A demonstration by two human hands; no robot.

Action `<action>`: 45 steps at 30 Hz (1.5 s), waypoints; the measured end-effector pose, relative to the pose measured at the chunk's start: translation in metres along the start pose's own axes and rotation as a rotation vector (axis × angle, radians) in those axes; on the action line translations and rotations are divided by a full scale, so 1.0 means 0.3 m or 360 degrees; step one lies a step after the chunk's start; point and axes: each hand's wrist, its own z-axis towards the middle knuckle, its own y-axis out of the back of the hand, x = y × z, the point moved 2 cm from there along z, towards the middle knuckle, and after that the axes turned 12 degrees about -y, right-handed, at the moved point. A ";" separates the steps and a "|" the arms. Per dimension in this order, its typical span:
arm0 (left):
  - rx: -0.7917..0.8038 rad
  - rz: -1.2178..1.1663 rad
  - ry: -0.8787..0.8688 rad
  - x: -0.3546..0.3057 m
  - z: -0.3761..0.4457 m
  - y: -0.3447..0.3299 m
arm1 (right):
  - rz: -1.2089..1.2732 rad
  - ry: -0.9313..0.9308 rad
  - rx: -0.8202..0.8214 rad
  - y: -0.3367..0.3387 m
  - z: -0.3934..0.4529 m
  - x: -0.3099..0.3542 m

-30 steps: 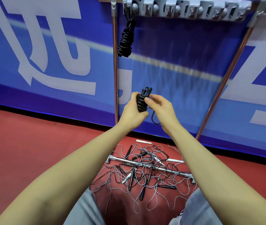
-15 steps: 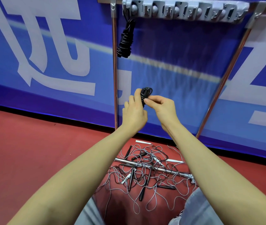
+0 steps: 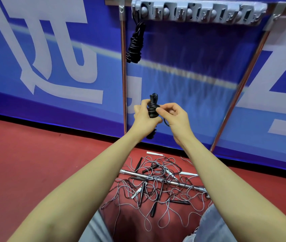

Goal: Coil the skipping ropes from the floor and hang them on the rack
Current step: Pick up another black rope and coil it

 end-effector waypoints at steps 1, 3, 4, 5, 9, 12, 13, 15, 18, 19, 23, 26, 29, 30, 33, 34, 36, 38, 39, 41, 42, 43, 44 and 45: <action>0.0035 0.0021 0.0007 -0.002 0.000 -0.001 | 0.0043 -0.0019 0.0004 0.002 0.001 0.001; 0.0046 -0.0113 -0.0003 -0.007 -0.001 -0.001 | 0.0060 -0.0025 -0.0013 0.006 0.000 0.009; 0.0024 -0.0156 -0.0019 -0.008 -0.002 0.001 | 0.0059 -0.0024 -0.0027 0.010 0.000 0.013; -0.0018 -0.0112 -0.0057 -0.012 -0.003 0.005 | 0.0057 -0.0020 -0.0044 0.014 -0.001 0.014; -0.0053 0.0576 -0.0329 -0.014 -0.008 0.006 | -0.0008 0.0017 -0.0081 0.022 0.002 0.006; 0.0016 0.0826 -0.0362 -0.013 -0.023 -0.022 | -0.0114 0.0075 -0.0020 0.013 -0.001 0.003; -0.0005 0.0865 -0.0344 -0.015 -0.025 -0.025 | -0.0131 0.0088 -0.0002 0.012 -0.003 0.003; -0.0032 0.0965 -0.0313 -0.014 -0.019 -0.020 | -0.0158 0.0100 0.0034 0.011 -0.008 0.005; -0.0072 0.0942 -0.0272 -0.014 0.006 0.009 | -0.0291 0.0123 0.0101 0.012 -0.005 0.008; -0.0099 0.0861 -0.0270 -0.014 0.009 0.016 | -0.0308 0.0118 0.0112 0.013 -0.003 0.010; -0.0168 0.0375 -0.0193 -0.023 -0.004 0.015 | -0.0149 0.0125 -0.0023 0.019 0.002 0.019; -0.0152 0.0341 -0.0088 -0.018 -0.002 0.005 | -0.0139 0.0155 -0.0053 0.018 0.001 0.015; -0.0070 0.0068 0.0020 -0.025 -0.002 0.014 | -0.0038 0.0143 -0.0121 0.030 0.009 0.007; -0.0057 -0.0105 0.0030 -0.034 -0.007 0.019 | -0.0019 0.0137 -0.0157 0.039 0.014 0.004; -0.0012 -0.0308 -0.0012 -0.041 -0.010 0.031 | 0.0008 0.0048 -0.0092 0.062 0.024 -0.019; -0.0009 -0.0315 -0.0015 -0.037 -0.010 0.031 | 0.0041 0.0007 -0.0039 0.066 0.028 -0.026; -0.0031 -0.0318 -0.0001 -0.025 -0.013 0.031 | 0.0090 -0.0064 0.0066 0.068 0.035 -0.035; -0.0011 -0.0317 0.0036 -0.009 -0.017 0.028 | 0.0097 -0.0116 0.0131 0.067 0.041 -0.040; 0.0010 -0.0315 0.0049 -0.002 -0.019 0.026 | 0.0110 -0.0137 0.0155 0.067 0.042 -0.042; 0.0079 -0.0280 0.0049 0.008 -0.025 0.015 | 0.0130 -0.0169 0.0210 0.068 0.045 -0.043; 0.0121 -0.0250 0.0041 0.012 -0.028 0.010 | 0.0132 -0.0180 0.0233 0.067 0.046 -0.044; 0.0155 -0.0212 0.0028 0.014 -0.029 0.006 | 0.0132 -0.0190 0.0235 0.066 0.049 -0.043; 0.0198 -0.0130 0.0012 0.016 -0.029 0.001 | 0.0130 -0.0198 0.0214 0.065 0.052 -0.043; 0.0236 -0.0027 -0.0012 0.015 -0.029 -0.005 | 0.0139 -0.0205 0.0183 0.064 0.055 -0.042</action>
